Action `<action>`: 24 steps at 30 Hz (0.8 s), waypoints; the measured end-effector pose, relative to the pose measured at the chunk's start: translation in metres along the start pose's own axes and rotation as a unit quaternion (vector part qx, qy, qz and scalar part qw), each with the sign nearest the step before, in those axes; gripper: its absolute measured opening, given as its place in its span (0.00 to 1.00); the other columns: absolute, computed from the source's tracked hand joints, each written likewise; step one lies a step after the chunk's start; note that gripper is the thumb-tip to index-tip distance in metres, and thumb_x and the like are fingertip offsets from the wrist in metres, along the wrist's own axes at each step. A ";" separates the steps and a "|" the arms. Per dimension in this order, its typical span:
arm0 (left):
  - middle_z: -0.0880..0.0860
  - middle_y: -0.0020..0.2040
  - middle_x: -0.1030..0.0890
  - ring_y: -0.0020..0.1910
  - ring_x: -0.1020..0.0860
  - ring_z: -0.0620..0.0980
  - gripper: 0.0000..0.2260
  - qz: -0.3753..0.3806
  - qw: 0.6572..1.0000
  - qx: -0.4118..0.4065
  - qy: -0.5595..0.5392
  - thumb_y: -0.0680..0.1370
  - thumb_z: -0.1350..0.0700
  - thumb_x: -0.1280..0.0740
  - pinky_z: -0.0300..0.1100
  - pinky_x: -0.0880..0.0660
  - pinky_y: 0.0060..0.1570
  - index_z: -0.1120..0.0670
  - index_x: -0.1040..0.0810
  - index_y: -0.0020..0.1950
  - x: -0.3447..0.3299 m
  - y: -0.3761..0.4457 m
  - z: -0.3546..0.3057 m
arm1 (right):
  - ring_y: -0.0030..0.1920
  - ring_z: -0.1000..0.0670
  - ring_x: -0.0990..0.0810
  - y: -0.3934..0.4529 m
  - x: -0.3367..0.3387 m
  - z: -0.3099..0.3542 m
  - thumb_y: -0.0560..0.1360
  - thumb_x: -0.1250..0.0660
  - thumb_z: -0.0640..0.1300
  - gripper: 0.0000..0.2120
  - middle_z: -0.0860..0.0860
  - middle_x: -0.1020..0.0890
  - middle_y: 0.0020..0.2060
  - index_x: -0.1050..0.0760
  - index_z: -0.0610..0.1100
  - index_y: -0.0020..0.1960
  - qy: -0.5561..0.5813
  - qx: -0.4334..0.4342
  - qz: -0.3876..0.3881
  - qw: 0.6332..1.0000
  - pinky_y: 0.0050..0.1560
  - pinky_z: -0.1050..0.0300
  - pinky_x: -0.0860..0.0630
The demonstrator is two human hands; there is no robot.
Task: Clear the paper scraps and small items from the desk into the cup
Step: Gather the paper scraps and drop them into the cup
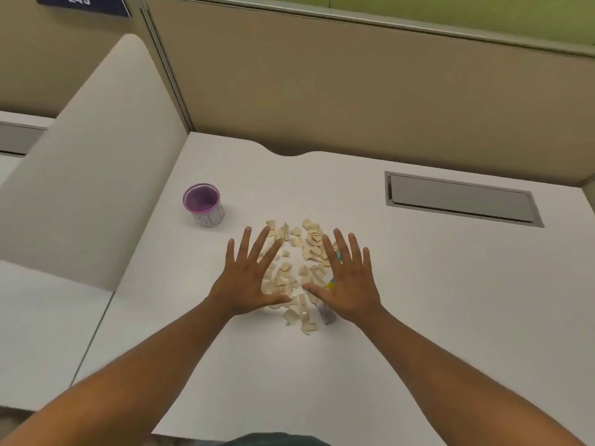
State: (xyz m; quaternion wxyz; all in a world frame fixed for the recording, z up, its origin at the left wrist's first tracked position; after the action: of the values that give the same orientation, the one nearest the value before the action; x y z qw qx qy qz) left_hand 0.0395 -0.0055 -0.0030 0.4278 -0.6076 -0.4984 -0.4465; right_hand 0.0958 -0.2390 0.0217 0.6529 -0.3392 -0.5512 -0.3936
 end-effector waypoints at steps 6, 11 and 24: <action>0.49 0.91 0.60 0.89 0.55 0.65 0.56 0.142 0.990 0.000 0.005 0.68 0.14 0.42 0.71 0.42 0.83 0.39 0.53 0.89 -0.027 0.017 0.017 | 0.83 0.40 0.50 0.047 -0.034 -0.013 0.74 0.37 0.72 0.49 0.48 0.52 0.84 0.53 0.50 0.84 0.005 0.024 0.139 0.990 0.78 0.38 0.41; 0.50 0.90 0.59 0.84 0.41 0.64 0.52 0.194 0.980 -0.015 0.045 0.71 0.20 0.33 0.61 0.26 0.71 0.35 0.52 0.88 -0.047 0.032 0.015 | 0.82 0.36 0.51 0.090 -0.056 -0.018 0.64 0.27 0.72 0.58 0.48 0.53 0.83 0.53 0.54 0.83 0.042 -0.013 0.215 0.976 0.78 0.37 0.40; 0.55 0.76 0.28 0.71 0.31 0.59 0.26 0.198 0.978 0.020 -0.055 0.80 0.64 0.34 0.53 0.20 0.58 0.53 0.24 0.79 -0.054 0.060 0.002 | 0.71 0.43 0.33 0.078 -0.084 0.001 0.73 0.25 0.49 0.29 0.49 0.34 0.76 0.27 0.52 0.73 0.052 0.031 0.194 0.979 0.61 0.47 0.22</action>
State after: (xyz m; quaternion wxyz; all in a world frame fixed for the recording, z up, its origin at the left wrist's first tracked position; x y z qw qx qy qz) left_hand 0.0930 -0.0238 -0.0607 0.4919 -0.7093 -0.4000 -0.3082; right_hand 0.1582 -0.1906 -0.0616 0.7547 -0.3986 -0.4523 -0.2588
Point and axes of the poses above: each hand's wrist, its own y-axis towards the middle knuckle, its own x-axis out of the back of the hand, z = x × y, the point moved 4 cm from there along y, towards the middle knuckle
